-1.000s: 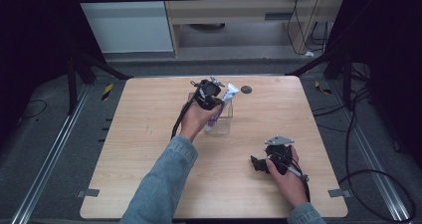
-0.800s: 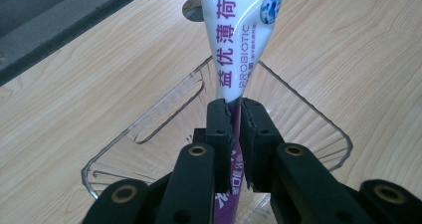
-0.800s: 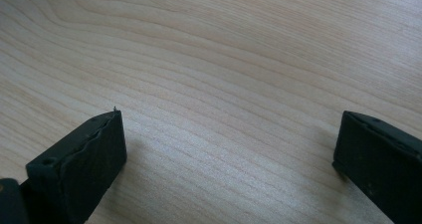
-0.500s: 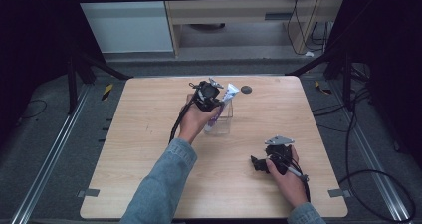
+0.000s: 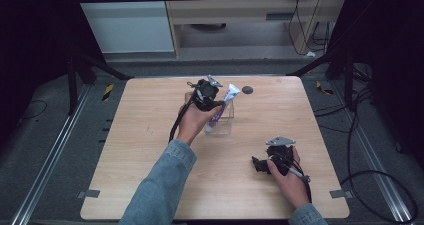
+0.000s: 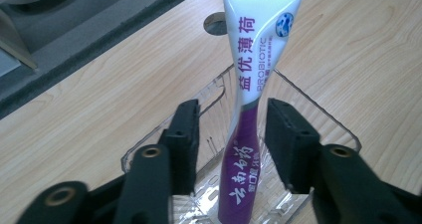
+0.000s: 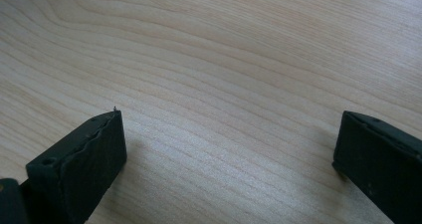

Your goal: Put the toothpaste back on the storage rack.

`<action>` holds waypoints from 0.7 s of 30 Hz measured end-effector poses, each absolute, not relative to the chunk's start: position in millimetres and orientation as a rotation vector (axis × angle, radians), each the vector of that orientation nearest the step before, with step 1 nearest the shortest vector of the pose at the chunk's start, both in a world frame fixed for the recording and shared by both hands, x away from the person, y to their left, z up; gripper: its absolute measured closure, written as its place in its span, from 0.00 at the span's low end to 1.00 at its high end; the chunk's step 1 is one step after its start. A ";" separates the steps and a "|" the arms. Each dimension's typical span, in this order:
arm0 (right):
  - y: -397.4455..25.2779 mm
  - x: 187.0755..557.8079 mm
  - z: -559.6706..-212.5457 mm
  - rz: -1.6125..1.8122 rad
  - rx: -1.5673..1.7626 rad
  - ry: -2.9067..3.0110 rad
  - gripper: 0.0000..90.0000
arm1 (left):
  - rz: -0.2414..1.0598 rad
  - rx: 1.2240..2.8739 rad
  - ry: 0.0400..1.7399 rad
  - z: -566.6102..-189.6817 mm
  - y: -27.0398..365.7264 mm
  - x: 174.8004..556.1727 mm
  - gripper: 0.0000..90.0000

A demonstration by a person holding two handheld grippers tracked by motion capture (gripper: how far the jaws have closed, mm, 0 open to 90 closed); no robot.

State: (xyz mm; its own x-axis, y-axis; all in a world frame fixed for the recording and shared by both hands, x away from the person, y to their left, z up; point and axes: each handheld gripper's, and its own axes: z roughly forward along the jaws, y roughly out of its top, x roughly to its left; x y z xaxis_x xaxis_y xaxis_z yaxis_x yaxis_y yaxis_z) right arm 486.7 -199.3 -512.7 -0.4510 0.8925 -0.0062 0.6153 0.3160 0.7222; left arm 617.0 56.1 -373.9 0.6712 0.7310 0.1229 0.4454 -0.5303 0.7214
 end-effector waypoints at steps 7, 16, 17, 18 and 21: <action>-199.3 486.7 -512.7 0.927 1.339 2.182 0.00 | 0.538 2.213 0.904 -375.0 59.0 618.4 0.45; -199.3 486.7 -512.7 0.927 1.339 2.182 0.00 | 0.612 2.206 0.921 -374.6 56.2 615.4 0.15; -199.3 486.7 -512.7 0.927 1.339 2.182 0.00 | 0.612 2.206 0.921 -374.6 56.2 615.4 0.12; -199.3 486.7 -512.7 0.927 1.339 2.182 0.00 | 0.612 2.202 0.919 -374.0 56.8 615.1 0.12; -199.3 486.7 -512.7 0.927 1.339 2.182 0.00 | 0.599 2.187 0.909 -371.9 57.3 613.1 0.08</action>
